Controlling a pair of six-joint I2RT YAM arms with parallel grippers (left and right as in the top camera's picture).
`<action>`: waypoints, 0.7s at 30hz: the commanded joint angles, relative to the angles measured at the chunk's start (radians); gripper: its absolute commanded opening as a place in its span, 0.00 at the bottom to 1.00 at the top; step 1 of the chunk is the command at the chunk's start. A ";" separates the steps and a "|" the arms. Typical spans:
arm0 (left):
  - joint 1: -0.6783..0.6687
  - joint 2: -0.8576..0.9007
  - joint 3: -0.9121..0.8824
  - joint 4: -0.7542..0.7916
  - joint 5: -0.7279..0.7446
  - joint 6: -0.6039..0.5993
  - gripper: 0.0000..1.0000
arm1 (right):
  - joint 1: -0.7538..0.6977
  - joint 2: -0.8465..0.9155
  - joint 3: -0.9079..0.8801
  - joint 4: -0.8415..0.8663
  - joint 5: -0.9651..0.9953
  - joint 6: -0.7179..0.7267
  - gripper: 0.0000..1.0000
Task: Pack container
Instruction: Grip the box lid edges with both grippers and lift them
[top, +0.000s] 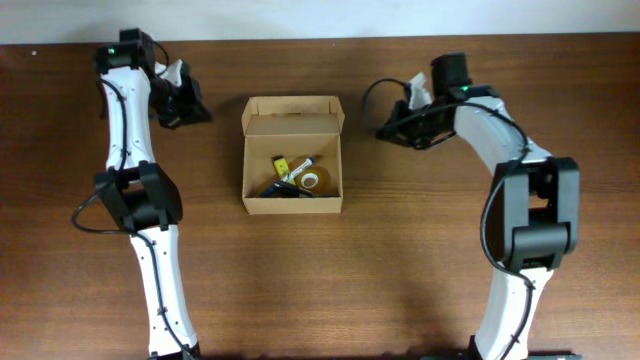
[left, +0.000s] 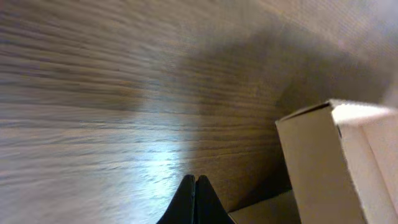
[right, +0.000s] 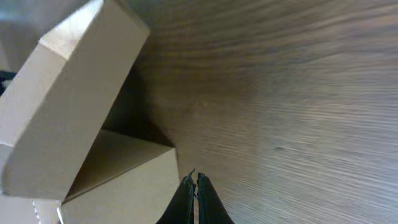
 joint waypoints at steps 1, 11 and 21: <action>-0.014 0.019 0.005 -0.013 0.108 0.073 0.02 | 0.019 0.061 -0.010 0.035 -0.095 0.023 0.04; -0.082 0.037 0.005 -0.015 0.132 0.112 0.02 | 0.061 0.113 -0.010 0.131 -0.156 0.027 0.04; -0.109 0.106 0.005 -0.012 0.239 0.108 0.02 | 0.077 0.113 -0.010 0.220 -0.198 0.046 0.04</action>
